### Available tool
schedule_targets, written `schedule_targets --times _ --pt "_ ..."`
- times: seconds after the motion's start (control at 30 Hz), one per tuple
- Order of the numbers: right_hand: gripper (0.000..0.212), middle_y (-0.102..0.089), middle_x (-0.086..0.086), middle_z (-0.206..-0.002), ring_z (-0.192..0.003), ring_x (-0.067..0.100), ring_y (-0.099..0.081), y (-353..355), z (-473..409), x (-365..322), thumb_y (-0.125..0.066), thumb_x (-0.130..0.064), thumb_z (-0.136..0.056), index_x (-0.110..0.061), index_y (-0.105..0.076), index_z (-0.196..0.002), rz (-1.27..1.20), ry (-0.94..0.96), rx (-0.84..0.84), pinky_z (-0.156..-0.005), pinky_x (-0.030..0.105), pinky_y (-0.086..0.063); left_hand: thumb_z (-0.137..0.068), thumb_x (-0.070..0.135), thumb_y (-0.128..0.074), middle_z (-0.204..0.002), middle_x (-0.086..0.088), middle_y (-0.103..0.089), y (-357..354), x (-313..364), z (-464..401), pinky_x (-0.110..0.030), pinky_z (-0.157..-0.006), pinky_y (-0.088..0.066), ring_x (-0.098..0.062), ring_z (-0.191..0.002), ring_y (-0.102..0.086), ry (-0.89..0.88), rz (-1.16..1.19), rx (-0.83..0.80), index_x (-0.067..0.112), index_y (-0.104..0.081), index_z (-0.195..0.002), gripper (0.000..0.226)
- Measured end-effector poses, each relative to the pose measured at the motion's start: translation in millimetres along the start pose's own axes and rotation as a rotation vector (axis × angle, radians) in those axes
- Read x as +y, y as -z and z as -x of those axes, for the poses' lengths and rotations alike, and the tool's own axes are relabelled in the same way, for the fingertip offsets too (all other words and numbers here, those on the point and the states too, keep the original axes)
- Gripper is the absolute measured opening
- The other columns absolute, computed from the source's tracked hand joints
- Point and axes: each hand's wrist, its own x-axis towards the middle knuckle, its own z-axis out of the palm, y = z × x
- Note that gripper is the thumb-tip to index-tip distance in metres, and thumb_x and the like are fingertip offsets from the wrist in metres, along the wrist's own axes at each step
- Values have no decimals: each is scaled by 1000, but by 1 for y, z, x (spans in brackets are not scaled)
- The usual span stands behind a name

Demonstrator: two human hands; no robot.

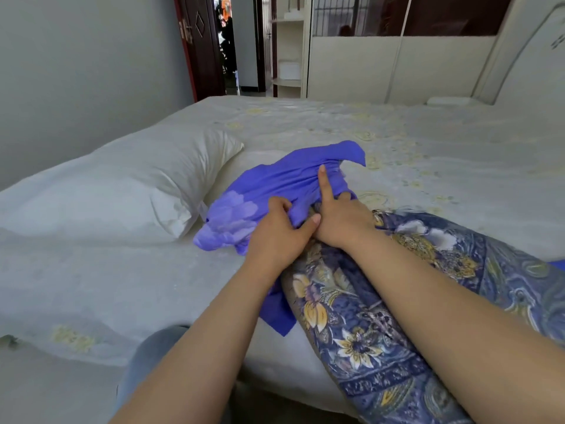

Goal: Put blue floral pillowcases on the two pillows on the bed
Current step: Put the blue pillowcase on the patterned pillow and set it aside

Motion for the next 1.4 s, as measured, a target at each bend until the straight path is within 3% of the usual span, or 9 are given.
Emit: schedule_targets --times 0.1,0.23,0.47,0.63,0.87,1.0,1.2,1.3,1.4 --pt "117 -22 20 -153 -131 36 -40 18 2 7 -61 -67 -74 -38 31 -140 -203 72 -229 -97 40 -42 -86 43 -60 -122 -11 -60 17 -15 -7 -37 -87 -43 -31 -112 -56 18 -327 29 19 -42 -133 56" --pt "113 -22 -1 -156 -136 21 -36 51 -5 34 -66 -54 -79 -34 23 -145 -423 144 -414 -102 30 -35 -83 19 -54 -114 -10 -49 35 -22 -12 -37 -78 -41 -33 -108 -45 -73 -668 106 16 -62 -102 21" --pt "83 -41 18 -143 -120 30 -48 50 -20 66 -49 -62 -86 -4 -29 -142 -308 -157 -197 -84 31 -36 -87 20 -49 -86 -14 -60 38 -6 -27 -33 -67 -35 -36 -94 -56 -32 -226 17 9 -50 -84 11" --pt "50 -61 18 -108 -86 27 -55 26 -5 38 -51 -49 -89 -5 -54 -114 -305 -61 -60 -68 31 -38 -88 28 -53 -110 -16 -60 16 8 -37 -37 -70 -41 -36 -99 -59 -104 -617 74 10 -42 -120 38" --pt "85 -53 2 -102 -98 25 -59 30 19 21 -65 -39 -85 -15 -13 -148 -663 -59 144 -83 37 -49 -82 3 -48 -105 -15 -60 14 57 -59 -33 -61 -33 -35 -92 -60 -273 -748 181 6 -54 -103 22" --pt "81 -58 0 -98 -86 20 -57 25 18 25 -62 -20 -88 -20 -10 -149 -938 -72 143 -65 25 -42 -86 17 -50 -96 -11 -63 4 82 -45 -30 -65 -35 -32 -92 -57 -367 -582 -129 13 -53 -86 5" --pt "14 -66 2 -98 -95 15 -59 36 22 41 -59 -16 -90 -14 -66 -102 -1091 -95 27 -76 22 -45 -91 54 -47 -65 -2 -53 52 83 -71 -31 -65 -46 -21 -66 -56 -254 -377 -431 10 -59 -74 48" --pt "22 -68 17 -102 -97 30 -62 38 25 27 -56 -22 -92 -3 -67 -94 -899 -66 31 -73 26 -39 -84 52 -59 -104 -4 -59 62 64 -97 -35 -85 -45 -26 -102 -56 -293 -469 -27 22 -60 -101 35" --pt "25 -66 20 -105 -97 33 -61 40 28 17 -50 -24 -95 -1 -62 -95 -755 -4 42 -75 32 -44 -83 51 -60 -137 -9 -42 62 51 -109 -42 -103 -36 -31 -126 -40 -224 -472 -75 19 -37 -137 67"
